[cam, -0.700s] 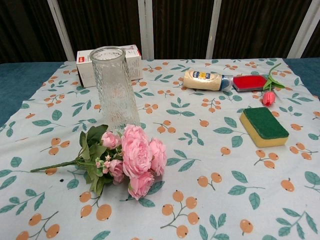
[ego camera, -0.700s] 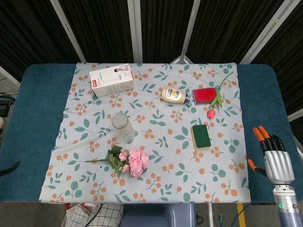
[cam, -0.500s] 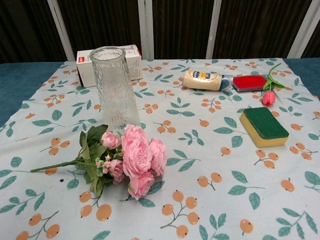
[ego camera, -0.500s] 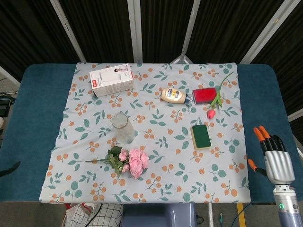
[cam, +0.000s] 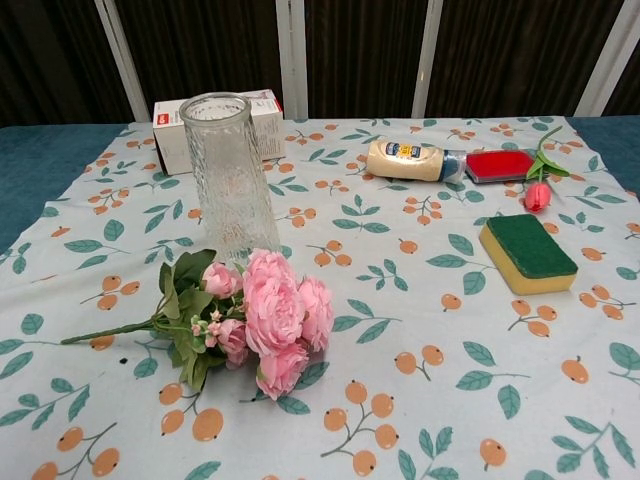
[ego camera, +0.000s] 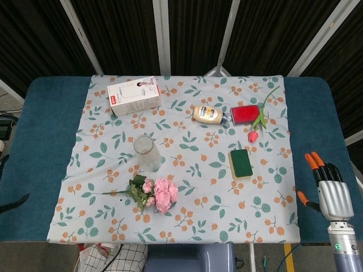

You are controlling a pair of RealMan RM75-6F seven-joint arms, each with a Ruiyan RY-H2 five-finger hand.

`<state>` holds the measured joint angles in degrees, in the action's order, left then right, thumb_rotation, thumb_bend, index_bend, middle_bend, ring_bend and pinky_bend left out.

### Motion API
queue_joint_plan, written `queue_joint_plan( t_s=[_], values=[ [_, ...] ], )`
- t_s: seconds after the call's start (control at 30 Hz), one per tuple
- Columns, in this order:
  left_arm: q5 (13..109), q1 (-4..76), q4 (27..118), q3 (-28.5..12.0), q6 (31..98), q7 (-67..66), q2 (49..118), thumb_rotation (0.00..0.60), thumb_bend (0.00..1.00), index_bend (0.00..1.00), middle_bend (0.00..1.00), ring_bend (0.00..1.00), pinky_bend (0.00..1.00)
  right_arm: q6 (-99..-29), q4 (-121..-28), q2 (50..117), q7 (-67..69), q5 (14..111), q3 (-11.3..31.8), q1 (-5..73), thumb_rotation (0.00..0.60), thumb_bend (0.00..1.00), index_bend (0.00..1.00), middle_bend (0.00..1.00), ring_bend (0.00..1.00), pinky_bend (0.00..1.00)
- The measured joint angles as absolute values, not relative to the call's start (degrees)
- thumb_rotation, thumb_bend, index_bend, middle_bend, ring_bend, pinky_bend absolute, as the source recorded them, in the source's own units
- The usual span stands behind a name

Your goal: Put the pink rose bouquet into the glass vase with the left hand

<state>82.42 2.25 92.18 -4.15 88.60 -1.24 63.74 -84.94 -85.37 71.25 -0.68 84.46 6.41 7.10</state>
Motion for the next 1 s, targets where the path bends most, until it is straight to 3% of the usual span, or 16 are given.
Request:
queue_joint_plan(
  t_s=[0.13, 0.43, 0.8, 1.0],
  values=[
    [82.4, 3.1, 93.1, -3.8, 86.2, -0.5, 63.5, 0.6, 0.15, 0.03, 0.0, 0.0, 0.07, -87.0, -83.4, 73.8, -2.8, 85.0, 6.8, 6.8, 0.6, 0.28, 0.1, 0.08, 0.14, 0.11],
    [82.8, 9.5, 101.7, -3.3, 74.2, 0.2, 60.9, 0.6, 0.13, 0.03, 0.0, 0.0, 0.07, -86.2, -83.7, 71.6, 2.1, 85.2, 5.9, 6.2, 0.6, 0.28, 0.1, 0.08, 0.14, 0.11],
    [78.2, 17.0, 114.5, -4.8, 66.9, -17.1, 65.0, 0.6, 0.11, 0.03, 0.03, 0.0, 0.07, -84.9, -85.9, 70.0, 2.2, 84.0, 5.8, 6.1, 0.6, 0.28, 0.1, 0.08, 0.14, 0.11],
    [75.3, 19.1, 116.8, -4.3, 66.0, -25.2, 69.1, 0.6, 0.11, 0.03, 0.04, 0.0, 0.09, -85.1, -86.3, 69.4, 3.2, 83.6, 6.1, 5.9, 0.6, 0.28, 0.1, 0.08, 0.14, 0.11]
  ],
)
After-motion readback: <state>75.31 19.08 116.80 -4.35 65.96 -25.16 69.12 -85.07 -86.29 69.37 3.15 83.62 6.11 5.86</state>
